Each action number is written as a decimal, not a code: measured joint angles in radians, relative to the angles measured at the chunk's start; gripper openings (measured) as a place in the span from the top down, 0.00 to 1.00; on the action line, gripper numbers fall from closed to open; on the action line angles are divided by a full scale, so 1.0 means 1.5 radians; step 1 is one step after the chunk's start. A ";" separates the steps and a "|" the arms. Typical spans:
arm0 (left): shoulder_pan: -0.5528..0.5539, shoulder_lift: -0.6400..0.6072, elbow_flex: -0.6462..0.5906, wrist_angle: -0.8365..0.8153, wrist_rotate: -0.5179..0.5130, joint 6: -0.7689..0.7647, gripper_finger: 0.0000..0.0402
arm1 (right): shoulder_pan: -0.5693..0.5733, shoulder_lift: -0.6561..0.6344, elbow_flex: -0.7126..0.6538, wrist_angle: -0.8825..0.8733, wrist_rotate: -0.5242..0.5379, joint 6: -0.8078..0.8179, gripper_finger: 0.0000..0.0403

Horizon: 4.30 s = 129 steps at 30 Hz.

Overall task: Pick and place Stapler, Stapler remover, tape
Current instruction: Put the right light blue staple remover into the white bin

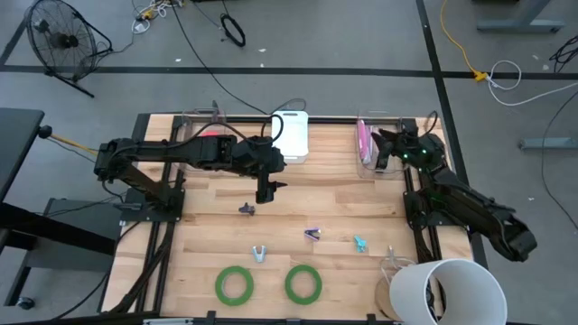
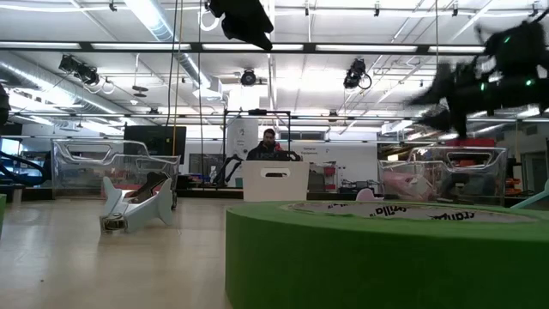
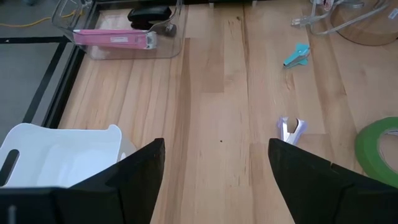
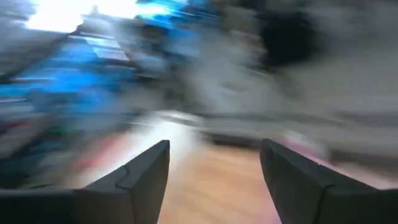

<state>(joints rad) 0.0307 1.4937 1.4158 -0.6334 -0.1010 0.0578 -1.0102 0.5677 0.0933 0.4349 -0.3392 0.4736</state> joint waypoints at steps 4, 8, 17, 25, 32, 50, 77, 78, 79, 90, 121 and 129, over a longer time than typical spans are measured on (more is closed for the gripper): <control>0.000 0.000 0.000 0.000 0.000 -0.001 0.28 | 0.037 -0.013 0.001 0.151 -0.164 0.066 0.41; -0.001 0.000 0.000 -0.016 0.000 0.006 0.28 | 0.101 -0.013 0.001 0.146 -0.237 0.076 0.43; 0.001 0.000 0.000 -0.082 -0.032 0.000 0.28 | 0.327 -0.013 0.006 0.051 -0.135 -0.021 0.47; 0.001 0.000 0.000 -0.081 -0.041 -0.001 0.28 | 0.581 0.023 0.150 -0.297 0.143 -0.109 0.51; 0.001 0.000 0.000 -0.081 -0.042 0.002 0.28 | 0.764 0.120 0.292 -0.504 0.216 -0.010 0.52; 0.001 0.000 0.000 -0.080 -0.042 0.004 0.28 | 0.932 0.583 0.584 -0.901 0.172 0.303 0.52; 0.001 0.000 0.000 -0.081 -0.042 0.029 0.28 | 0.975 0.645 0.584 -0.881 0.156 0.450 0.52; 0.001 0.000 0.000 -0.081 -0.042 0.029 0.28 | 0.978 0.645 0.584 -0.881 0.160 0.450 0.52; 0.001 0.000 0.000 -0.081 -0.042 0.029 0.28 | 0.981 0.645 0.584 -0.882 0.167 0.451 0.52; 0.001 0.000 0.000 -0.081 -0.042 0.027 0.28 | 0.984 0.653 0.583 -0.889 0.174 0.464 0.52; 0.000 -0.001 0.000 -0.082 -0.042 0.022 0.28 | 0.985 0.664 0.541 -0.834 0.195 0.464 0.48; 0.000 -0.001 0.000 -0.084 -0.042 0.022 0.28 | 0.985 0.664 0.540 -0.827 0.198 0.466 0.48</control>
<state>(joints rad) 0.0311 1.4925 1.4158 -0.7593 -0.1635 0.0910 0.4667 1.5639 0.9037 -0.8056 -0.0415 1.1725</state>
